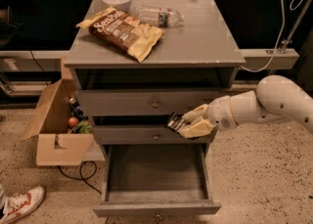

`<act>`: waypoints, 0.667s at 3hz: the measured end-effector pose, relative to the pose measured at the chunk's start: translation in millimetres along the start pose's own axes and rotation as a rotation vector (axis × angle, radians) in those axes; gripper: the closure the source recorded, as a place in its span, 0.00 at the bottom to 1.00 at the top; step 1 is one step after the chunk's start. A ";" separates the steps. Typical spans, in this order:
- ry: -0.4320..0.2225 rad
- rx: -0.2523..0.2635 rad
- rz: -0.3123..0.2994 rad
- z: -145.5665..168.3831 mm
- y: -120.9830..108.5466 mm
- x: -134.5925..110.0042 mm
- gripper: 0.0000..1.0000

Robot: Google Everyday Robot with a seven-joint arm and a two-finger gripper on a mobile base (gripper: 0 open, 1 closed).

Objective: Place rxbar chocolate into bottom drawer

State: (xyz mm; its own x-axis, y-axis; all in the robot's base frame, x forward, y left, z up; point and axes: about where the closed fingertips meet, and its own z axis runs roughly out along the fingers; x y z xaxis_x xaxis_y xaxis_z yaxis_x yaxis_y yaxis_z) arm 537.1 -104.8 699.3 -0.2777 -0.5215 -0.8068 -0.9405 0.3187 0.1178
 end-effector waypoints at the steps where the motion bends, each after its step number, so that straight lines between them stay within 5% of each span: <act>1: 0.000 0.000 0.000 0.0 0.0 0.0 1.00; 2: -0.008 -0.012 0.010 15.0 1.0 15.6 1.00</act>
Offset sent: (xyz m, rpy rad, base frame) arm -0.0056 0.0067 -0.0575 0.0333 0.0295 -0.0004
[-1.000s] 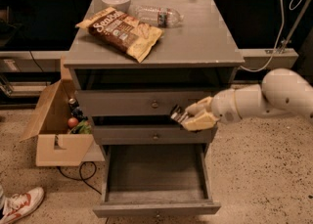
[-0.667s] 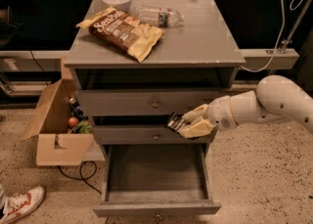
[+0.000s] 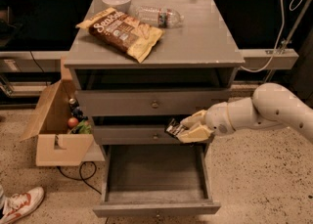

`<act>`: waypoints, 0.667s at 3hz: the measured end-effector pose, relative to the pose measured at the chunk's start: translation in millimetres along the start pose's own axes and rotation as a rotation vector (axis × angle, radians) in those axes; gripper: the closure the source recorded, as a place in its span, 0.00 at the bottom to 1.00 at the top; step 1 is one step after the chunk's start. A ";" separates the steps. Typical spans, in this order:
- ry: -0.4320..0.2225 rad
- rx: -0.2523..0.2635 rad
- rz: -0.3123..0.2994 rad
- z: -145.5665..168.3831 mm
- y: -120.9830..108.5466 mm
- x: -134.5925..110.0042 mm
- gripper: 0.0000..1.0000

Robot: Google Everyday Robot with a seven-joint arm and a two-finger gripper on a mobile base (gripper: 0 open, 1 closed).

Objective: Place rxbar chocolate into bottom drawer

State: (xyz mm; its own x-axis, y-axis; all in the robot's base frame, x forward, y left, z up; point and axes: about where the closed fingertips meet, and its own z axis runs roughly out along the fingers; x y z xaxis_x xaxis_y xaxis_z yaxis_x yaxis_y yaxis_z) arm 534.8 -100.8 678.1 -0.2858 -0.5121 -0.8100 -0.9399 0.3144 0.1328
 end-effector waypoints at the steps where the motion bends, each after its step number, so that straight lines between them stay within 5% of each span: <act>1: -0.049 -0.039 0.045 46.5 5.9 45.6 1.00; 2: -0.086 -0.118 0.141 120.9 14.4 107.1 1.00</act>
Offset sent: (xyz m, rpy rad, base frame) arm -0.0381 0.0894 -0.2921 0.2645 0.3255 0.0083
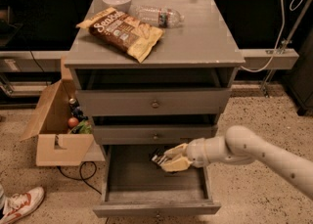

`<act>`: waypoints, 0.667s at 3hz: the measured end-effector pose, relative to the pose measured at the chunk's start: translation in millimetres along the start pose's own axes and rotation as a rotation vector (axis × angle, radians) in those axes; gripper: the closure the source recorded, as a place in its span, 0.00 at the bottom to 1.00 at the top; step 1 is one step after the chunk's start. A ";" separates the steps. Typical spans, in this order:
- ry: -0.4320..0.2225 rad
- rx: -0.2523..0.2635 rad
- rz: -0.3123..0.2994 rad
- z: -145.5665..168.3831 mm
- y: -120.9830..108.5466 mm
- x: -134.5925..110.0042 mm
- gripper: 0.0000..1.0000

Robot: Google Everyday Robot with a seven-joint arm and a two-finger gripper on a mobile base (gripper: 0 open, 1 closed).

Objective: Place rxbar chocolate into bottom drawer

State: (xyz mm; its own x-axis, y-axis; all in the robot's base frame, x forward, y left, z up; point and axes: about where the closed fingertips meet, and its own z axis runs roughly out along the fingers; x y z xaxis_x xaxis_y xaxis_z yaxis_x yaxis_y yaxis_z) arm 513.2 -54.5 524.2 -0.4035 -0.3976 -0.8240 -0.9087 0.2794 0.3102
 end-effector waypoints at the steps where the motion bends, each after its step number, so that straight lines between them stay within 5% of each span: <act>1: -0.009 -0.075 0.090 67.8 -6.8 59.2 1.00; 2: 0.000 -0.082 0.151 121.9 -20.2 100.9 1.00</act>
Offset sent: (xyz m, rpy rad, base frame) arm 0.0044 0.0877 -0.2299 0.0297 0.2134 -0.0748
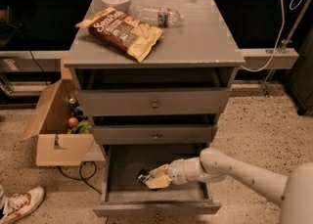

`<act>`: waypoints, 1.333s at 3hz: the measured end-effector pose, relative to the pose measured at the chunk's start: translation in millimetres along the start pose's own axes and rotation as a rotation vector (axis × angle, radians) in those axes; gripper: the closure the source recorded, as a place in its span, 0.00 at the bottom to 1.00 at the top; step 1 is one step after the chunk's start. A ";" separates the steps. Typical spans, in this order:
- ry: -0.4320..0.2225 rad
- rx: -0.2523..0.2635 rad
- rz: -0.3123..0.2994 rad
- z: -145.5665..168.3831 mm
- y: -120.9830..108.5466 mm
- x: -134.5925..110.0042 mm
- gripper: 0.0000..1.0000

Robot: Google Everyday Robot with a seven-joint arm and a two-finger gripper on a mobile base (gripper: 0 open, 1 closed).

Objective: Place rxbar chocolate into bottom drawer

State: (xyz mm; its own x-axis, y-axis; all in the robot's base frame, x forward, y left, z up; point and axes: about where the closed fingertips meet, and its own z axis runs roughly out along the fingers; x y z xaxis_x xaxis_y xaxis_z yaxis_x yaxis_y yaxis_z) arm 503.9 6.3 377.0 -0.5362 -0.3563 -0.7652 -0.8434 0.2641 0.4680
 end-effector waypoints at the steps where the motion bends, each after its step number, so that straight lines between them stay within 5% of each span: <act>1: -0.012 0.045 0.057 40.2 -28.6 26.2 1.00; 4: -0.112 0.044 0.112 139.6 -88.7 43.8 0.98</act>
Offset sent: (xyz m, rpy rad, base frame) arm 0.0357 0.0632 -0.1379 0.0062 0.0824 -0.1352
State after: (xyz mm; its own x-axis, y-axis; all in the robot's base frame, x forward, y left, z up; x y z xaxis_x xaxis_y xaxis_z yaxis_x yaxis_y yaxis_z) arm 560.1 92.4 240.3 -0.6176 -0.2212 -0.7548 -0.7747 0.3368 0.5352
